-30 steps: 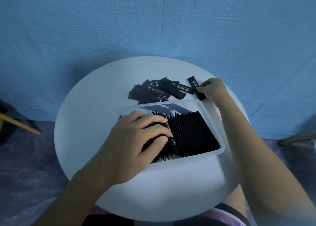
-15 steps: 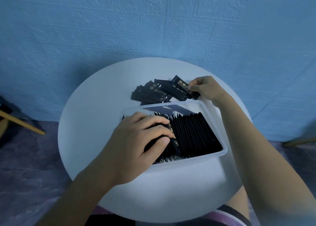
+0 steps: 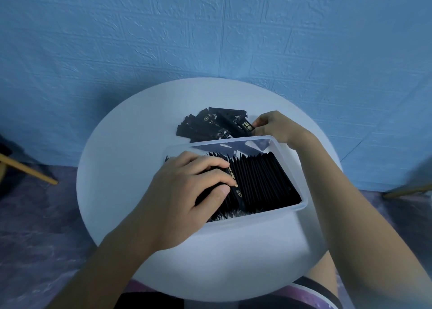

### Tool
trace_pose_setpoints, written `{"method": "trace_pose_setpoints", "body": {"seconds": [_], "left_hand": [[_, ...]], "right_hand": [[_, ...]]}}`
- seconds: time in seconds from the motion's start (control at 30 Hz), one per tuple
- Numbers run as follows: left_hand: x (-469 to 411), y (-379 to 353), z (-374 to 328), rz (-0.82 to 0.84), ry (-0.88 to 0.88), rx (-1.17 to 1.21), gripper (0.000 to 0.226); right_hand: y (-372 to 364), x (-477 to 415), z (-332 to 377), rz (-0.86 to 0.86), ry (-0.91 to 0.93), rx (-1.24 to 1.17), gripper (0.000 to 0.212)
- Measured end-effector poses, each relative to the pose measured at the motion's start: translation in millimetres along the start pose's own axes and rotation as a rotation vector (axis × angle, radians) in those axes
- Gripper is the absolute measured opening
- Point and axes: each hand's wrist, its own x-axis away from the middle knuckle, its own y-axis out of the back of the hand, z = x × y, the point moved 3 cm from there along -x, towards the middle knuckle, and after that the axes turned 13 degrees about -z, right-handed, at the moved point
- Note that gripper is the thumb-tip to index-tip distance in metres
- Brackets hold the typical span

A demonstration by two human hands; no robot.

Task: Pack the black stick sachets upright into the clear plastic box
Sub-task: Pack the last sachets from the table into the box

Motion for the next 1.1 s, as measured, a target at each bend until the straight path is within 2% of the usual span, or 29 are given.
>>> {"method": "trace_pose_setpoints", "body": {"seconds": [0.23, 0.37, 0.5, 0.57, 0.67, 0.73, 0.87, 1.1], "left_hand": [[0, 0, 0, -0.011, -0.008, 0.007, 0.031], [-1, 0, -1, -0.015, -0.002, 0.007, 0.031], [-1, 0, -1, -0.010, -0.004, 0.005, 0.030], [0, -1, 0, -0.017, -0.007, 0.004, 0.030], [0, -1, 1, -0.031, -0.010, 0.012, 0.029], [0, -2, 1, -0.034, -0.015, 0.018, 0.030], [1, -3, 3, -0.047, -0.024, 0.019, 0.029], [3, -2, 5, -0.065, -0.016, 0.022, 0.030]], "right_hand": [[19, 14, -7, -0.043, -0.043, -0.109, 0.014], [43, 37, 9, -0.099, 0.020, -0.200, 0.015], [64, 76, 43, -0.126, 0.088, -0.315, 0.005], [66, 99, 56, -0.114, 0.114, -0.313, 0.012], [64, 126, 69, -0.130, 0.109, -0.283, 0.022], [49, 141, 73, -0.043, 0.060, -0.249, 0.024], [10, 166, 66, 0.091, -0.020, 0.069, 0.033], [2, 172, 69, -0.050, 0.112, 0.284, 0.050]]}}
